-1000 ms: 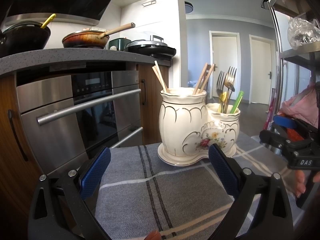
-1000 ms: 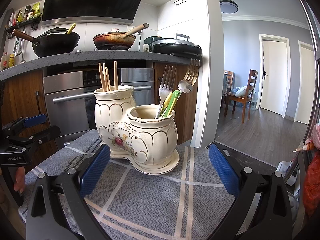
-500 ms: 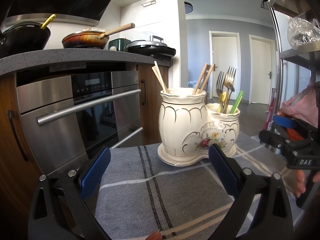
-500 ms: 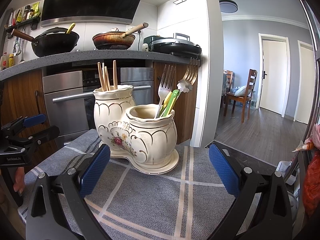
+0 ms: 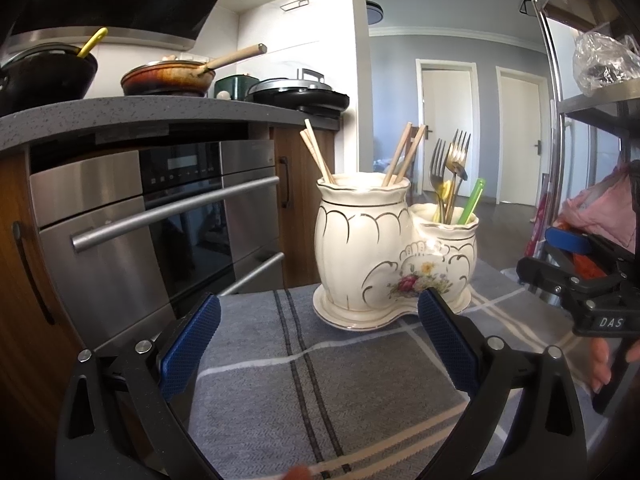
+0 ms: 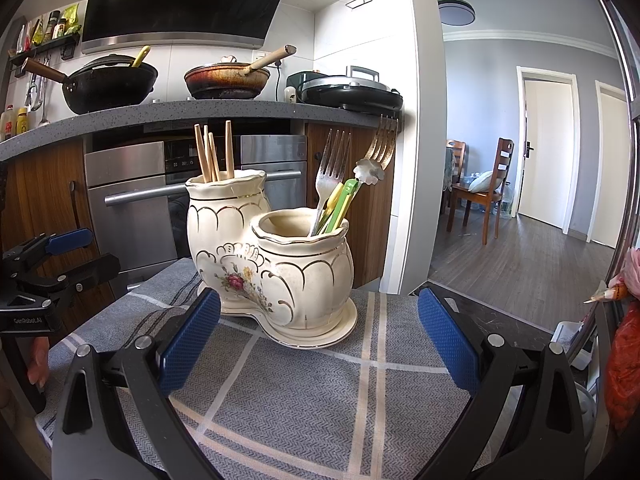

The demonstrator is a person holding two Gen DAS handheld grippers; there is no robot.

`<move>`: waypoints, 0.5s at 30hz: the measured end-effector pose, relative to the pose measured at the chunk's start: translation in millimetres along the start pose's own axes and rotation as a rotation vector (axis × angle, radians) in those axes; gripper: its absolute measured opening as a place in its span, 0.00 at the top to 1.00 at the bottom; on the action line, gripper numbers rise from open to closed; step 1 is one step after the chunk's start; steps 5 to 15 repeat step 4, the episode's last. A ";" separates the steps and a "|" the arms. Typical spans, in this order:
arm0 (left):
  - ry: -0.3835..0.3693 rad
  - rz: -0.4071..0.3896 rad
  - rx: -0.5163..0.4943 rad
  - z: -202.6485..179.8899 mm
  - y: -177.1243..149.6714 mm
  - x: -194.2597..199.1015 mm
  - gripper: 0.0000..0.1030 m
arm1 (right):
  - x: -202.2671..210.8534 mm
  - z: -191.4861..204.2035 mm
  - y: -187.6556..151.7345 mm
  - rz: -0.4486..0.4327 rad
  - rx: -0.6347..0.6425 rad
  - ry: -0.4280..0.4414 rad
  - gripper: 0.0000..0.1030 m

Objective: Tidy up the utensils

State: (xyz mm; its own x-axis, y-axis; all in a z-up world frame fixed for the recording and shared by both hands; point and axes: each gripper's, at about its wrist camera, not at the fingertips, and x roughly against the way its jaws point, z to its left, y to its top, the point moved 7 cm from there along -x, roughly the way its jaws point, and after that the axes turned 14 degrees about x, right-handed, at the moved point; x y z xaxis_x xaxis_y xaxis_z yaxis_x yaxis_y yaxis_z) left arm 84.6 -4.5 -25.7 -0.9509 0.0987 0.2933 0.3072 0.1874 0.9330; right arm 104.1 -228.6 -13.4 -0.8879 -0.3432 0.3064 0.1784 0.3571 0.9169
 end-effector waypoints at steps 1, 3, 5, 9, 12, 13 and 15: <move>0.001 0.002 0.000 0.1 0.0 -1.0 0.05 | -0.3 0.2 0.3 0.001 0.000 0.000 0.05; 0.004 0.003 0.000 0.7 0.1 -1.4 0.05 | 0.2 -0.4 -1.3 0.005 -0.001 0.000 0.05; 0.004 0.003 0.001 1.3 0.8 -1.6 0.05 | -0.5 -1.0 -1.1 0.007 -0.003 -0.003 0.05; 0.004 0.003 0.001 1.3 0.8 -1.6 0.05 | -0.5 -1.0 -1.1 0.007 -0.003 -0.003 0.05; 0.004 0.003 0.001 1.3 0.8 -1.6 0.05 | -0.5 -1.0 -1.1 0.007 -0.003 -0.003 0.05; 0.004 0.003 0.001 1.3 0.8 -1.6 0.05 | -0.5 -1.0 -1.1 0.007 -0.003 -0.003 0.05; 0.004 0.003 0.001 1.3 0.8 -1.6 0.05 | -0.5 -1.0 -1.1 0.007 -0.003 -0.003 0.05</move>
